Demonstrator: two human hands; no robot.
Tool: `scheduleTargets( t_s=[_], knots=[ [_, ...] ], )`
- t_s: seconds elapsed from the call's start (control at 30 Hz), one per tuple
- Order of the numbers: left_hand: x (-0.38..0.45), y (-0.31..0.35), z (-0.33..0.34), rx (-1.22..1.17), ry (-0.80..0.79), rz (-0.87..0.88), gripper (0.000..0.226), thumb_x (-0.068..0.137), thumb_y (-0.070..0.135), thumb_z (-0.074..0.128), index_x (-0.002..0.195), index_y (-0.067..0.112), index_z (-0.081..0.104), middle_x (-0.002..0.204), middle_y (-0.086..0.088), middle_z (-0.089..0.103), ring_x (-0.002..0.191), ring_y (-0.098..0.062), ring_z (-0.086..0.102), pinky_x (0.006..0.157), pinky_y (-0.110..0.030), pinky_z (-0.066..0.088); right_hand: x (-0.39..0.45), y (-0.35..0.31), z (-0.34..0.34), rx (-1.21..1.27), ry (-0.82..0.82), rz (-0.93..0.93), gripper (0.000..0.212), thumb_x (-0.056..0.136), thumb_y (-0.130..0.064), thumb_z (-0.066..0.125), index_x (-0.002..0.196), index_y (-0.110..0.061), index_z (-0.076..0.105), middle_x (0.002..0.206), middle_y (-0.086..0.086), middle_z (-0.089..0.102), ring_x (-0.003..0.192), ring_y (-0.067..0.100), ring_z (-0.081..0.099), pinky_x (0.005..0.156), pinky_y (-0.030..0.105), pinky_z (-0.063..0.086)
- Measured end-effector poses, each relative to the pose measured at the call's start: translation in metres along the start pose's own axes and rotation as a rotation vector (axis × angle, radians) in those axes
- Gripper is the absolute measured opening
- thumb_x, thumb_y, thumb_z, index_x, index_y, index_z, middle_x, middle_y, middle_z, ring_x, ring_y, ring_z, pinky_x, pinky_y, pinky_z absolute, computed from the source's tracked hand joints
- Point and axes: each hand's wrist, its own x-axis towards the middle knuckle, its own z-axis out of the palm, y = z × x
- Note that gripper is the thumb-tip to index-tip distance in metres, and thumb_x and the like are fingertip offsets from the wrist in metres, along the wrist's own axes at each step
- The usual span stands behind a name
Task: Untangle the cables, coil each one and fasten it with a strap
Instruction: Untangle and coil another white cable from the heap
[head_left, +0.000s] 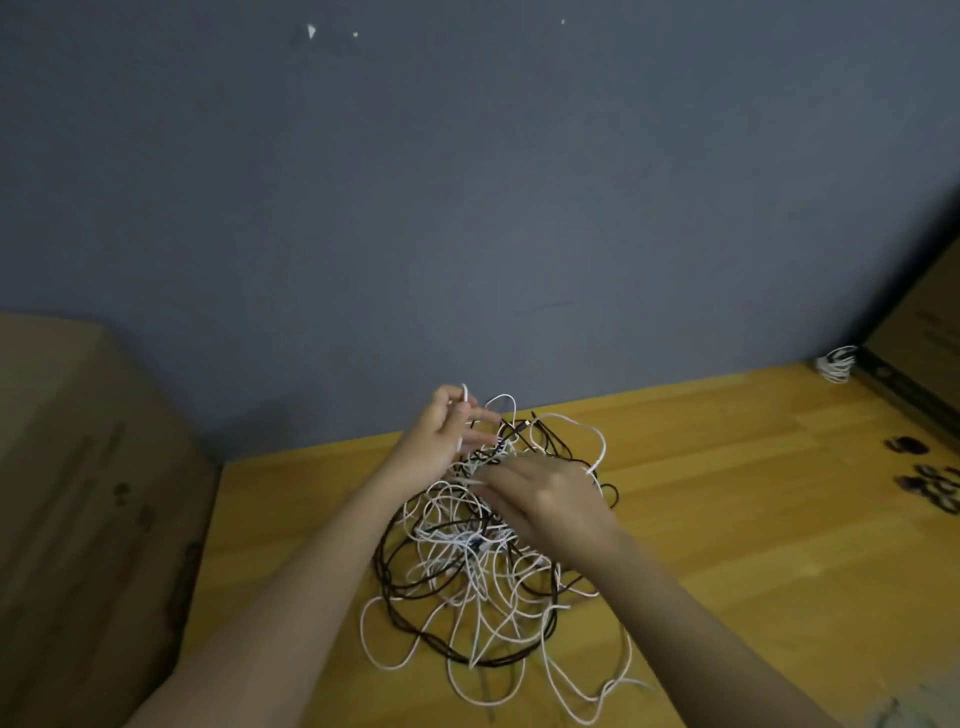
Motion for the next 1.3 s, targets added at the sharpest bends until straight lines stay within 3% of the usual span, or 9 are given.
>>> scheduleTargets(
  t_s=[0.27, 0.43, 0.63, 0.73, 0.83, 0.93, 1.1, 1.2, 1.3],
  knots=[
    [-0.030, 0.003, 0.001, 0.053, -0.134, -0.012, 0.023, 0.104, 0.017, 0.035, 0.105, 0.016, 0.058, 0.063, -0.002, 0.067, 0.043, -0.013, 0.055, 0.046, -0.022, 0.043, 0.026, 0.047, -0.037, -0.130, 0.240, 0.203, 0.025, 0.089, -0.035, 0.058, 0.087, -0.017, 0.075, 0.072, -0.002, 0.062, 0.063, 0.017, 0.057, 0.052, 0.025, 0.040],
    [-0.047, 0.012, -0.002, -0.276, -0.100, -0.043, 0.034, 0.103, 0.022, 0.029, 0.089, 0.005, 0.055, 0.047, 0.003, 0.043, 0.037, -0.008, 0.035, 0.040, -0.016, 0.031, 0.036, 0.053, -0.015, 0.449, -0.001, 0.620, 0.013, 0.088, -0.028, 0.066, 0.090, -0.019, 0.075, 0.082, 0.000, 0.063, 0.076, 0.015, 0.058, 0.070, 0.029, 0.045],
    [-0.055, 0.020, -0.007, -0.546, -0.122, -0.028, 0.022, 0.092, 0.027, 0.039, 0.082, 0.008, 0.045, 0.046, 0.005, 0.033, 0.036, -0.008, 0.030, 0.039, -0.017, 0.030, 0.016, 0.009, 0.027, 0.939, -0.213, 0.841, 0.031, 0.099, -0.033, 0.045, 0.080, -0.021, 0.066, 0.065, 0.000, 0.059, 0.057, 0.008, 0.051, 0.058, 0.019, 0.042],
    [-0.056, 0.022, -0.014, -0.571, -0.001, 0.010, 0.028, 0.101, 0.026, 0.032, 0.083, 0.011, 0.046, 0.051, 0.004, 0.040, 0.042, -0.010, 0.037, 0.044, -0.017, 0.035, -0.013, -0.003, 0.047, 0.718, -0.468, 0.795, 0.031, 0.103, -0.033, 0.037, 0.092, -0.018, 0.061, 0.074, 0.002, 0.061, 0.059, 0.009, 0.053, 0.054, 0.021, 0.041],
    [-0.051, 0.022, -0.019, -0.571, 0.129, 0.016, 0.029, 0.104, 0.025, 0.028, 0.087, 0.010, 0.047, 0.056, 0.002, 0.055, 0.047, -0.013, 0.051, 0.048, -0.020, 0.045, -0.037, -0.009, 0.063, 0.293, -0.741, 0.507, 0.028, 0.104, -0.028, 0.035, 0.116, -0.016, 0.057, 0.100, 0.012, 0.066, 0.084, 0.026, 0.062, 0.069, 0.031, 0.044],
    [-0.037, 0.015, -0.017, -0.484, 0.135, 0.025, 0.024, 0.105, 0.023, 0.025, 0.092, 0.011, 0.040, 0.085, -0.006, 0.072, 0.070, -0.018, 0.069, 0.069, -0.026, 0.056, -0.042, -0.021, 0.069, 0.059, -0.827, 0.311, 0.032, 0.103, -0.023, 0.035, 0.132, -0.017, 0.046, 0.110, 0.016, 0.065, 0.097, 0.033, 0.062, 0.071, 0.034, 0.042],
    [-0.018, -0.014, -0.016, 0.383, 0.001, 0.079, 0.022, 0.102, 0.040, 0.019, 0.103, 0.021, 0.029, 0.131, 0.006, 0.051, 0.105, -0.005, 0.062, 0.084, -0.023, 0.048, -0.040, -0.032, 0.057, 0.011, -0.516, 0.055, 0.016, 0.095, -0.028, 0.046, 0.088, -0.018, 0.057, 0.051, -0.002, 0.056, 0.039, 0.017, 0.049, 0.041, 0.022, 0.030],
    [-0.012, -0.030, -0.033, 0.682, -0.121, 0.046, 0.024, 0.099, 0.050, 0.019, 0.094, 0.028, 0.027, 0.122, -0.002, 0.055, 0.093, -0.015, 0.066, 0.079, -0.048, 0.054, -0.042, -0.022, 0.047, 0.025, -0.277, 0.029, 0.031, 0.100, -0.029, 0.039, 0.078, -0.018, 0.057, 0.051, -0.007, 0.051, 0.040, 0.011, 0.045, 0.040, 0.022, 0.038],
    [-0.018, -0.036, -0.033, 0.804, -0.225, -0.033, 0.019, 0.103, 0.043, 0.023, 0.097, 0.026, 0.031, 0.095, -0.005, 0.065, 0.073, -0.018, 0.065, 0.066, -0.042, 0.051, -0.029, 0.002, 0.026, 0.051, -0.024, 0.135, 0.030, 0.099, -0.028, 0.047, 0.081, -0.013, 0.065, 0.064, -0.003, 0.061, 0.053, 0.013, 0.056, 0.048, 0.030, 0.049]
  ],
)
